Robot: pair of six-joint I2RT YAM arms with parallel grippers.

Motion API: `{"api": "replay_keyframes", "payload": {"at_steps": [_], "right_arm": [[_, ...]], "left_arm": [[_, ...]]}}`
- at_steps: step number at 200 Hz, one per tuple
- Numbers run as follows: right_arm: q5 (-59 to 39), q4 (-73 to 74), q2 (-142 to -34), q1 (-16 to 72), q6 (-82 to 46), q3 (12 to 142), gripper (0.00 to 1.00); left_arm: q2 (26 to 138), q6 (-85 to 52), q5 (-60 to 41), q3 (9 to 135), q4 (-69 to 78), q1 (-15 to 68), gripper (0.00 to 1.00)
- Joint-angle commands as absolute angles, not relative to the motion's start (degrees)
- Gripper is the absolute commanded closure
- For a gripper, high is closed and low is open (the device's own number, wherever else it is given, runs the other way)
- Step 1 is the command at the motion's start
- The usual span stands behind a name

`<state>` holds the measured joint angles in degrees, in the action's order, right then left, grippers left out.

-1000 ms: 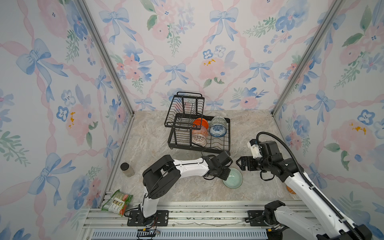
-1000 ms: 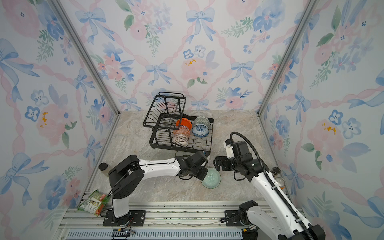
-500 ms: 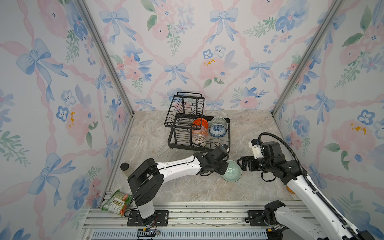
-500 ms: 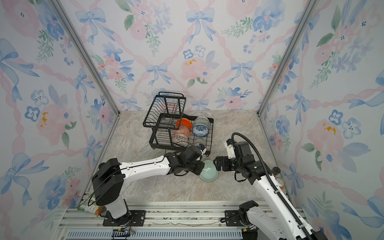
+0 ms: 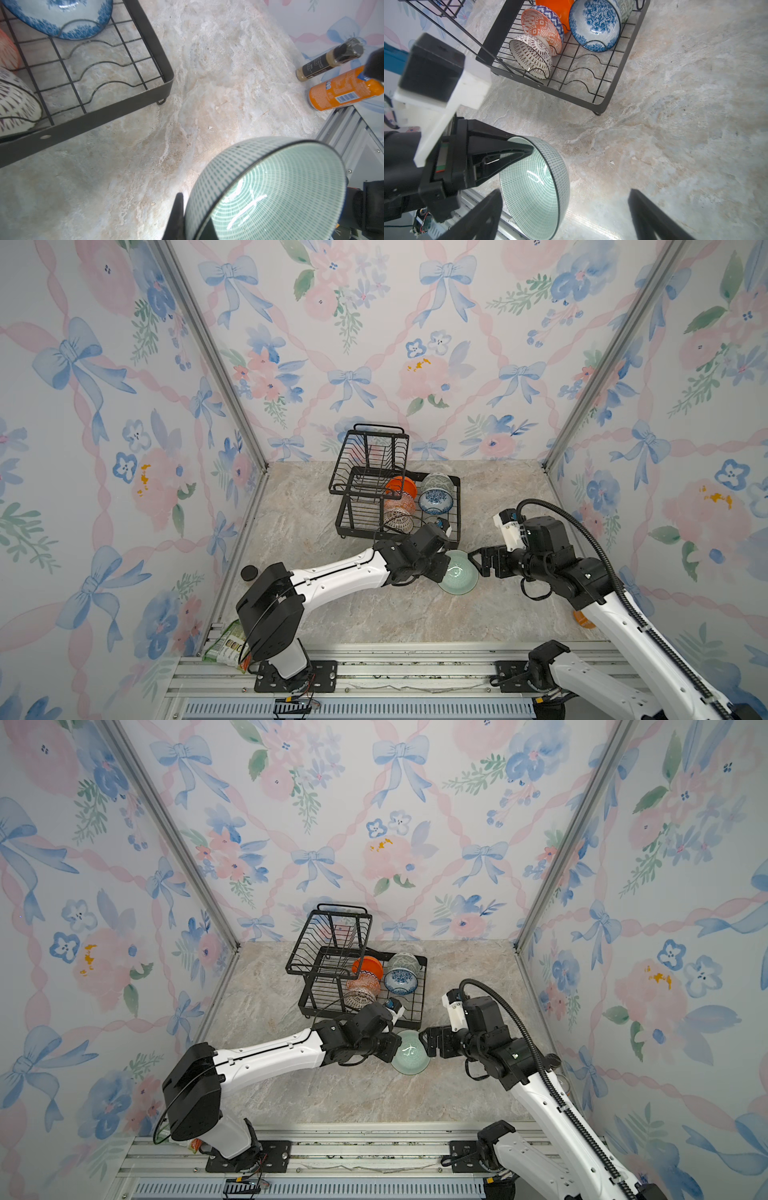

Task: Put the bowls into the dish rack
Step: 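Close the left gripper on the pale green bowl and lift it, then close the right gripper on the green bowl rim held by the left gripper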

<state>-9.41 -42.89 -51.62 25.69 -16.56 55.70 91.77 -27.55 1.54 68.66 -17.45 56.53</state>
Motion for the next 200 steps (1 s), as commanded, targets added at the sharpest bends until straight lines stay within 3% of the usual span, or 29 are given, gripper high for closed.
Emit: {"api": "replay_keyframes", "payload": {"at_steps": [1, 61, 119, 200], "right_arm": [[-7.5, -43.1, -52.4, 27.1, -17.5, 59.5, 0.03], [-6.7, -41.6, -55.5, 31.2, -18.0, 63.6, 0.03], [-0.1, -37.5, -57.2, 38.1, -22.6, 62.9, 0.00], [4.1, -35.4, -61.0, 39.9, -26.2, 64.5, 0.33]], "left_arm": [[87.6, -25.9, 2.4, 70.3, -15.9, 55.4, 1.00], [82.2, -24.1, 7.4, 71.8, -18.2, 54.3, 1.00], [79.0, -21.1, 16.7, 74.5, -18.1, 56.2, 1.00], [80.1, -19.9, 19.7, 77.3, -17.9, 59.0, 1.00]]}}
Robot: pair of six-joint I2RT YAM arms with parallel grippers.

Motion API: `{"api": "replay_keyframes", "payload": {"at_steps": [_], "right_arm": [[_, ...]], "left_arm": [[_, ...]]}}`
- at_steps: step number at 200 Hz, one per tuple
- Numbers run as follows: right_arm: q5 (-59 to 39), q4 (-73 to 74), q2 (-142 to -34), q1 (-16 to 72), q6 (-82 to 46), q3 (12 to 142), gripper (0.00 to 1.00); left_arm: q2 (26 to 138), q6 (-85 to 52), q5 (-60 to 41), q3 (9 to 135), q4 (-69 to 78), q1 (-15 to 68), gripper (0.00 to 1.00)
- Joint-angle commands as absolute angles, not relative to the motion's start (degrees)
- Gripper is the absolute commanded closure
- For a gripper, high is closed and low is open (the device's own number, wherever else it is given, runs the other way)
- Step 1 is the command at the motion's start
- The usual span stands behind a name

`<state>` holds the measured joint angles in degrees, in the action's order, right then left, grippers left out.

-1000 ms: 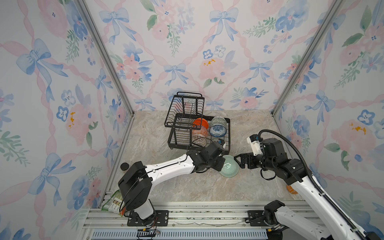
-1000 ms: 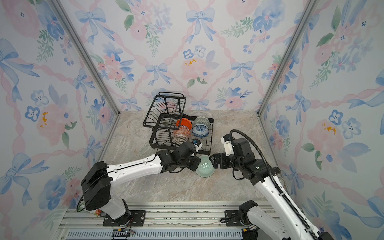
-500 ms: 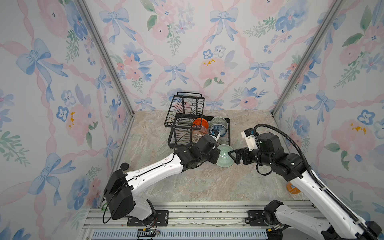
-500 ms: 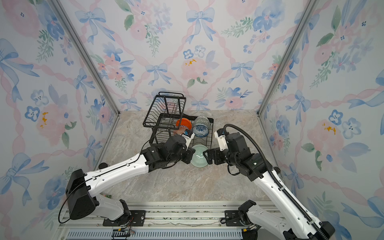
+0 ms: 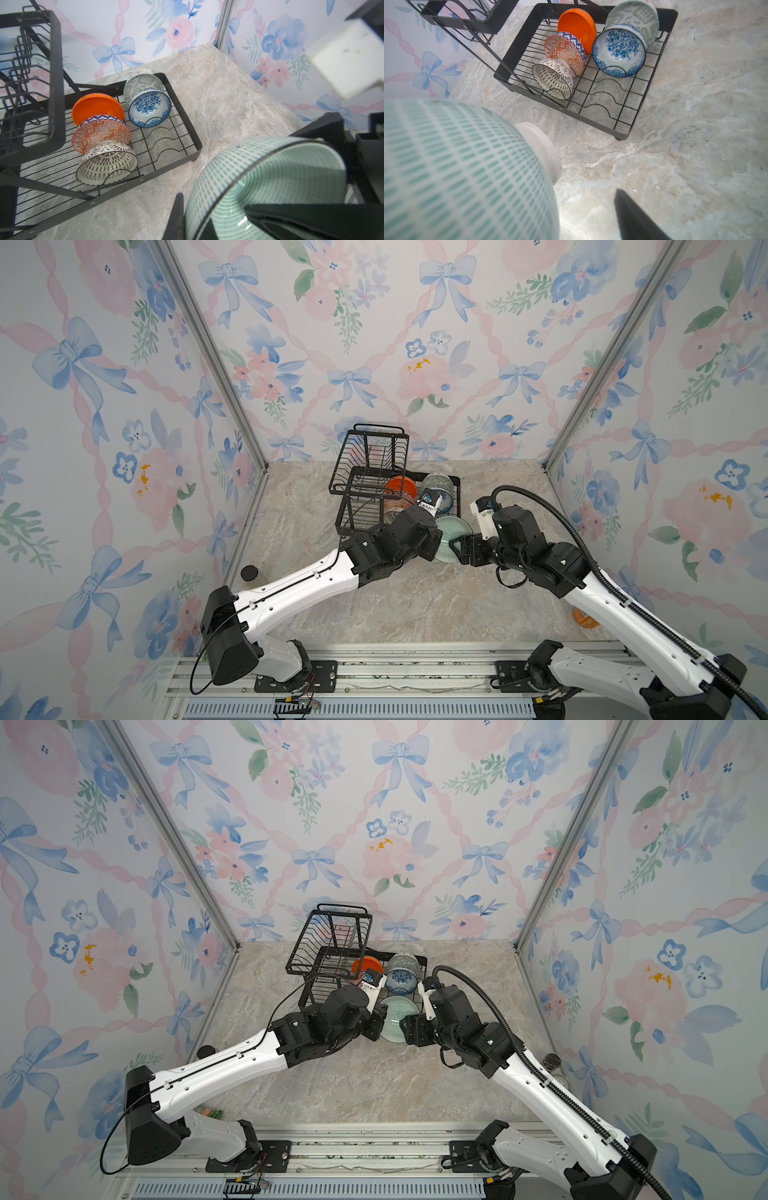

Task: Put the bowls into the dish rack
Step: 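Close the right gripper on the green bowl rim held by the left gripper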

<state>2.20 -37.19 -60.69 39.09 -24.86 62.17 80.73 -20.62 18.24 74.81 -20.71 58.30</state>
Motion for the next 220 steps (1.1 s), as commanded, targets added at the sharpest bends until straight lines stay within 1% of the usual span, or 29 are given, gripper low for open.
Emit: {"api": "replay_keyframes", "payload": {"at_steps": [1, 35, 47, 59, 67, 92, 104, 130, 152, 156, 170, 178, 198, 206, 220], "right_arm": [[4.2, -35.4, -61.0, 39.9, -26.1, 64.5, 0.34], [4.7, -35.1, -61.2, 40.1, -26.1, 64.9, 0.51], [4.9, -35.1, -61.2, 40.2, -26.1, 64.9, 0.59], [4.9, -35.1, -61.3, 40.2, -26.1, 64.9, 0.67], [4.8, -35.1, -61.3, 40.2, -26.1, 64.8, 0.75], [4.8, -35.2, -61.3, 40.3, -26.2, 64.8, 0.94], [5.0, -35.4, -61.2, 40.3, -26.2, 64.9, 1.00], [5.5, -35.6, -61.0, 40.4, -25.8, 65.0, 1.00], [5.3, -34.8, -61.2, 40.4, -24.7, 64.1, 1.00], [5.4, -34.6, -61.3, 40.4, -24.5, 63.9, 1.00], [5.7, -34.0, -61.8, 40.4, -23.3, 63.4, 1.00], [6.3, -33.9, -62.2, 40.3, -22.6, 63.5, 1.00], [6.7, -33.4, -63.3, 39.8, -19.5, 64.0, 1.00], [6.4, -32.4, -63.8, 39.5, -18.0, 63.9, 1.00], [6.0, -30.9, -64.9, 38.4, -14.9, 63.9, 1.00]], "left_arm": [[80.1, -19.9, 19.7, 77.3, -17.9, 59.0, 1.00], [80.7, -19.6, 19.0, 77.8, -17.9, 59.3, 1.00], [80.9, -19.6, 18.8, 77.9, -17.9, 59.4, 1.00], [81.1, -19.5, 18.4, 78.0, -17.9, 59.4, 1.00], [81.3, -19.4, 18.0, 78.0, -17.9, 59.3, 1.00], [81.5, -19.1, 17.0, 78.1, -18.0, 59.5, 1.00], [81.5, -19.0, 16.9, 77.8, -17.9, 59.5, 1.00], [80.9, -18.2, 15.0, 76.9, -17.9, 59.4, 1.00], [79.6, -18.0, 13.1, 75.4, -18.0, 59.4, 0.79], [79.3, -18.1, 12.9, 75.1, -18.1, 59.4, 0.73], [77.9, -19.2, 13.3, 73.7, -18.6, 58.8, 0.46], [76.9, -20.1, 13.2, 72.9, -19.1, 58.0, 0.35], [73.8, -21.2, 12.5, 70.0, -19.6, 56.0, 0.10], [72.4, -21.3, 12.1, 69.0, -19.9, 55.3, 0.03], [70.3, -21.6, 12.0, 67.5, -21.1, 54.1, 0.02]]}}
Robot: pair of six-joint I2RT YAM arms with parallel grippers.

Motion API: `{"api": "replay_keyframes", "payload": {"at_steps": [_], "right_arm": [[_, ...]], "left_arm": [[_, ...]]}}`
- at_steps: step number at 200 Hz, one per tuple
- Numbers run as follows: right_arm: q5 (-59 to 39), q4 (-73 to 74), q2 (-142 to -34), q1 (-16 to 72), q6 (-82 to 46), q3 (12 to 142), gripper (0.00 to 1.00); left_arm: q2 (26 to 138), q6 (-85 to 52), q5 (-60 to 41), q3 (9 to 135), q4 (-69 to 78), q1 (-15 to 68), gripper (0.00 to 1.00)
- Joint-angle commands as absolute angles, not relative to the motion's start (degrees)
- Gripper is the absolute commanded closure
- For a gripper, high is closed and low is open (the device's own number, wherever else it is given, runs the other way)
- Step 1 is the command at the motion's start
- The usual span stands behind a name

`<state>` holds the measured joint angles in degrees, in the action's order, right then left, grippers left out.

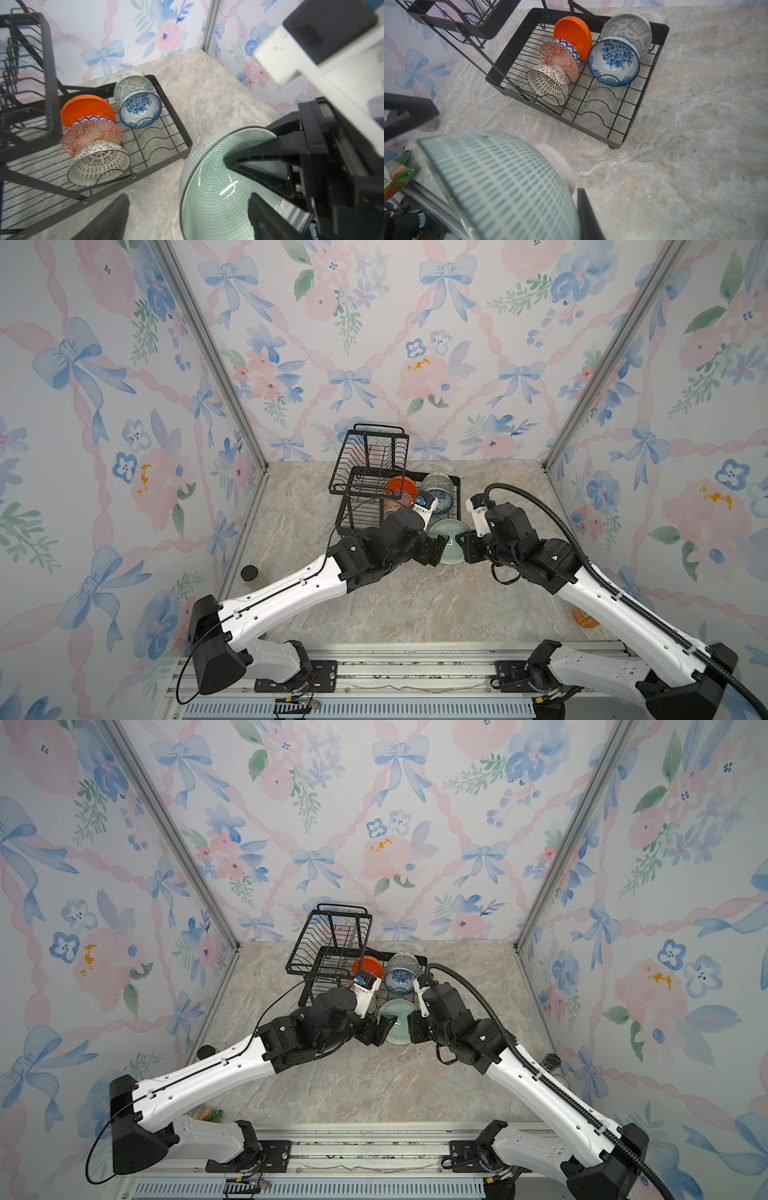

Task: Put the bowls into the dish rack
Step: 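Close the right gripper on the green bowl rim held by the left gripper, then carry the green bowl into the rack with the right gripper while the left gripper withdraws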

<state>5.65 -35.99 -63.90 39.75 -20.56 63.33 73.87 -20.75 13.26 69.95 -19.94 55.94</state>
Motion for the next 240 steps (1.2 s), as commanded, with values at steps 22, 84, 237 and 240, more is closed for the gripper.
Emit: {"api": "replay_keyframes", "payload": {"at_steps": [22, 84, 237, 240], "right_arm": [[6.4, -27.4, -66.6, 35.7, -10.8, 63.7, 1.00], [9.0, -5.9, -71.0, 31.5, 8.5, 58.8, 1.00], [14.9, 19.9, -93.3, 28.6, 36.6, 58.8, 1.00], [14.9, 20.3, -93.5, 28.6, 36.8, 58.6, 1.00]], "left_arm": [[67.1, -21.9, 12.0, 65.3, -23.2, 52.2, 0.02], [61.5, -24.1, 9.9, 58.2, -24.0, 48.2, 0.02], [60.3, -21.8, 3.9, 55.4, -24.0, 41.4, 0.02], [60.4, -21.8, 3.8, 55.5, -24.0, 41.2, 0.02]]}}
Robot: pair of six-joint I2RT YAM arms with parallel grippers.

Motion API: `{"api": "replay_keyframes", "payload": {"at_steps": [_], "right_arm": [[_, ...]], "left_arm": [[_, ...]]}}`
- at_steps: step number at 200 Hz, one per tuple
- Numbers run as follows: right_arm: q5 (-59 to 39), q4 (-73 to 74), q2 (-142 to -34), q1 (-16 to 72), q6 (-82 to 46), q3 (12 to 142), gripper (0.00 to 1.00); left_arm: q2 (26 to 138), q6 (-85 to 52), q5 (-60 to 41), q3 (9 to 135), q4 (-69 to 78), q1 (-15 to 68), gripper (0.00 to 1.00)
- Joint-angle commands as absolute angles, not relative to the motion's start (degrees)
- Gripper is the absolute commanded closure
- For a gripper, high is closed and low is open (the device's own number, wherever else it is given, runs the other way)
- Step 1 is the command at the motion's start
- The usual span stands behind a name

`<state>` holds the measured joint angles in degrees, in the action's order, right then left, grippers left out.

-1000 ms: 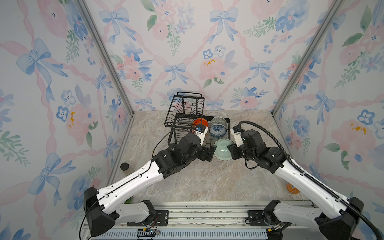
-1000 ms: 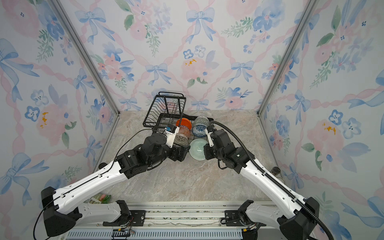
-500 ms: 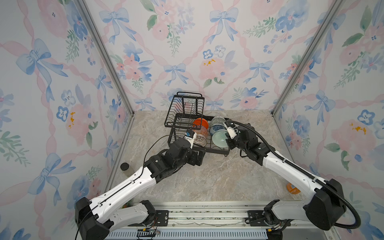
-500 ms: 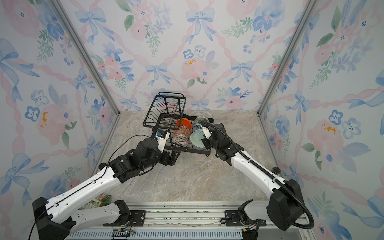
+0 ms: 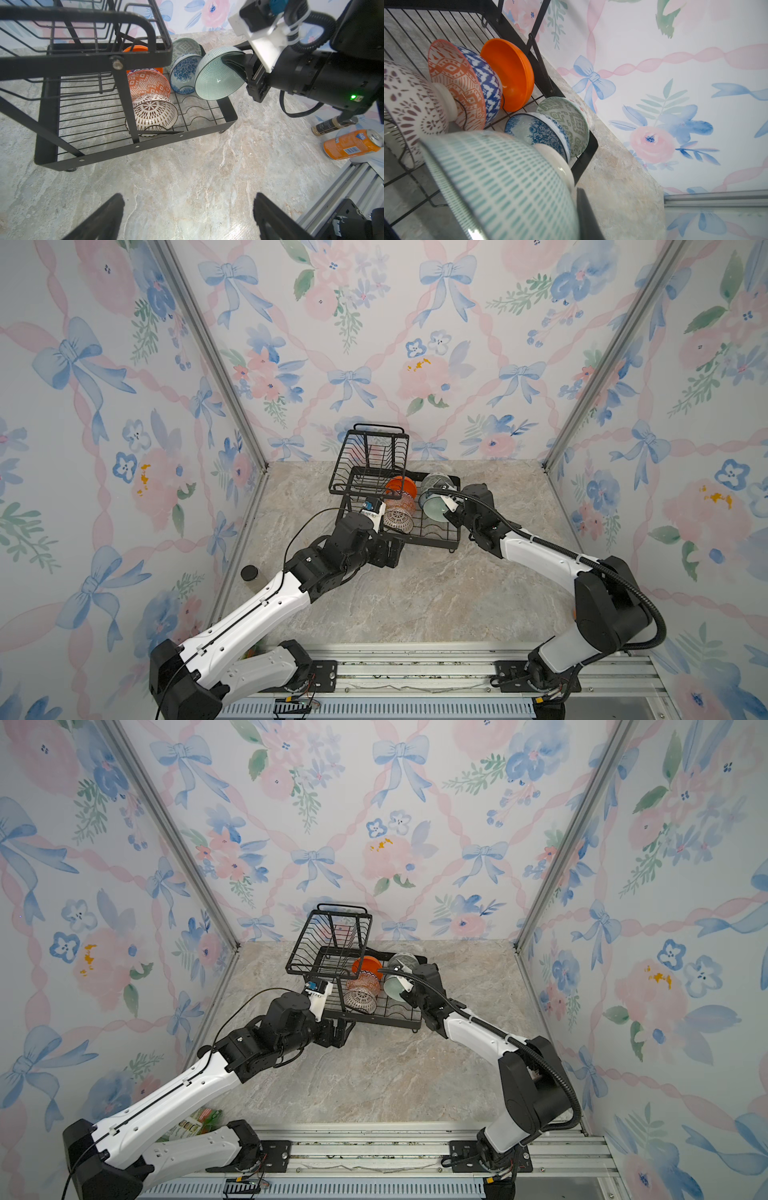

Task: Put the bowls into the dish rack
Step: 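Carry the green bowl into the rack with the right gripper while the left gripper withdraws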

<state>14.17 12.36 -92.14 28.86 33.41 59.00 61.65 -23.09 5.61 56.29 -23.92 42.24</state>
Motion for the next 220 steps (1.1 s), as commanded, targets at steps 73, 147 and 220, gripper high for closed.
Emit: {"api": "replay_keyframes", "payload": {"at_steps": [73, 147, 220], "right_arm": [[16.5, 29.6, -101.5, 29.5, 42.0, 55.6, 1.00], [18.9, 39.7, -108.6, 30.5, 46.9, 54.4, 1.00], [16.5, 41.1, -109.6, 30.5, 47.5, 52.4, 1.00]], "left_arm": [[61.0, -18.5, -0.2, 55.9, -24.1, 38.7, 0.02], [61.5, -16.8, -2.8, 56.2, -24.1, 36.9, 0.02], [61.4, -15.9, -3.8, 56.9, -25.6, 35.2, 0.02]]}}
